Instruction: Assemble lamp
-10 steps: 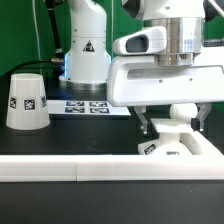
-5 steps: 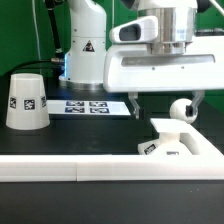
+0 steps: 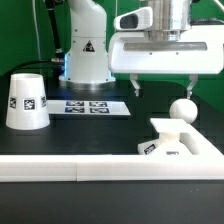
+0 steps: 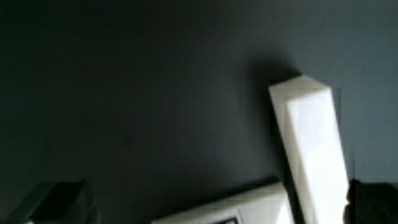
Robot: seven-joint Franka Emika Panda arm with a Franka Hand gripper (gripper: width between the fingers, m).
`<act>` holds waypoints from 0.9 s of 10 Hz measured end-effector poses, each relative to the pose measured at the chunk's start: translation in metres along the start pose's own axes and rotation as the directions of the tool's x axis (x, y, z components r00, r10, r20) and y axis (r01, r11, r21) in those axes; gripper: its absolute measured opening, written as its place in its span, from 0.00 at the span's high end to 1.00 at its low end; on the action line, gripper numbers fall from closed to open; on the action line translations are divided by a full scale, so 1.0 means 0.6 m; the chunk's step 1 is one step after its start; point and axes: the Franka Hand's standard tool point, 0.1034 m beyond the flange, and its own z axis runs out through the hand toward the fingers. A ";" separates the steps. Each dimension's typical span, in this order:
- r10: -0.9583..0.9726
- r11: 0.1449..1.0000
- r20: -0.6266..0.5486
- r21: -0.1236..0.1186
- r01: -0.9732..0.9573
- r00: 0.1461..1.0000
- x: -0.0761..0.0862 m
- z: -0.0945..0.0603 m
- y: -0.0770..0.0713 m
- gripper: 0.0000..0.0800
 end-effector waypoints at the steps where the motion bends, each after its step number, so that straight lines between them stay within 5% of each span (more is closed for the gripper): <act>1: 0.058 0.998 -0.017 0.023 -0.057 0.998 -0.007 0.004 -0.012 0.13; 3: 0.076 0.997 -0.020 0.032 -0.075 0.997 -0.011 0.014 -0.031 0.13; 7: 0.152 0.987 -0.027 0.048 -0.151 0.988 -0.014 0.017 -0.023 0.13; 9: 0.195 0.979 -0.013 0.053 -0.195 0.981 -0.037 0.020 -0.028 0.13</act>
Offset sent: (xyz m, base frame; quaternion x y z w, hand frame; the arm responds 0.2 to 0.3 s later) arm 0.0000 0.0000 0.0000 0.0000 0.0000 0.0000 1.0000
